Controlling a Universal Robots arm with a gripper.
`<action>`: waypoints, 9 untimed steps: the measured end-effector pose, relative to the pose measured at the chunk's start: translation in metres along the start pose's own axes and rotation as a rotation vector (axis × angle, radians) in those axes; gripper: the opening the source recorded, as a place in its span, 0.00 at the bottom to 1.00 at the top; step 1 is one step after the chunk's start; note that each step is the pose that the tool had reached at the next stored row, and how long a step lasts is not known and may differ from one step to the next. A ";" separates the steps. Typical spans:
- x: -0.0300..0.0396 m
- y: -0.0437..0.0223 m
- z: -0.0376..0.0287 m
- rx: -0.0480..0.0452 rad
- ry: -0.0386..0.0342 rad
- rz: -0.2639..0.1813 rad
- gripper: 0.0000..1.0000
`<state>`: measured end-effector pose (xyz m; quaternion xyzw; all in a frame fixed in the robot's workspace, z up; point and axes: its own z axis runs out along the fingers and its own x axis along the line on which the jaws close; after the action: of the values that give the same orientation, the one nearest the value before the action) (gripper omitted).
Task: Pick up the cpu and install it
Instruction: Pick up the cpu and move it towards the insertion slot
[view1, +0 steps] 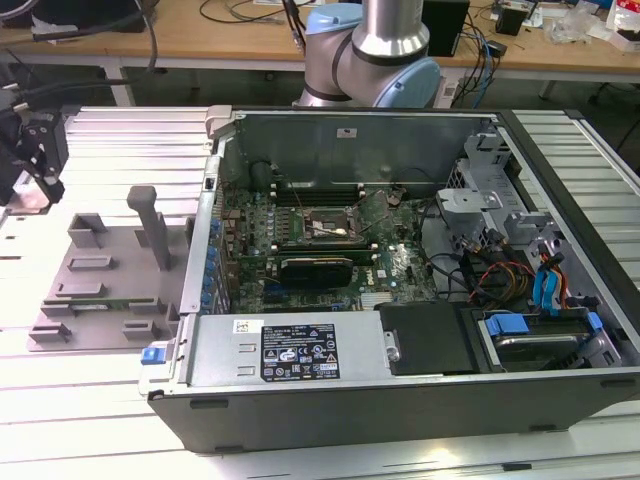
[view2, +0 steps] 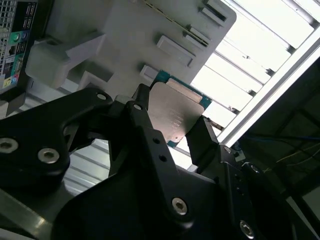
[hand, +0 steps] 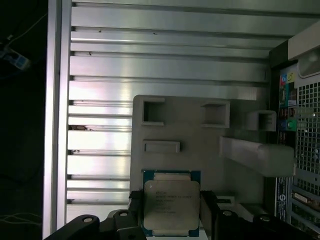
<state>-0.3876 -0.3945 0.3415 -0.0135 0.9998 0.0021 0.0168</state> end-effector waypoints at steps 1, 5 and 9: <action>-0.0001 0.0000 -0.0024 0.0000 0.0000 0.000 0.55; -0.0005 0.0000 -0.0104 -0.0001 0.0002 0.000 0.55; -0.0008 0.0001 -0.0169 0.0000 0.0002 0.000 0.55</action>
<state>-0.3874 -0.3945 0.3584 -0.0135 0.9998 0.0021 0.0166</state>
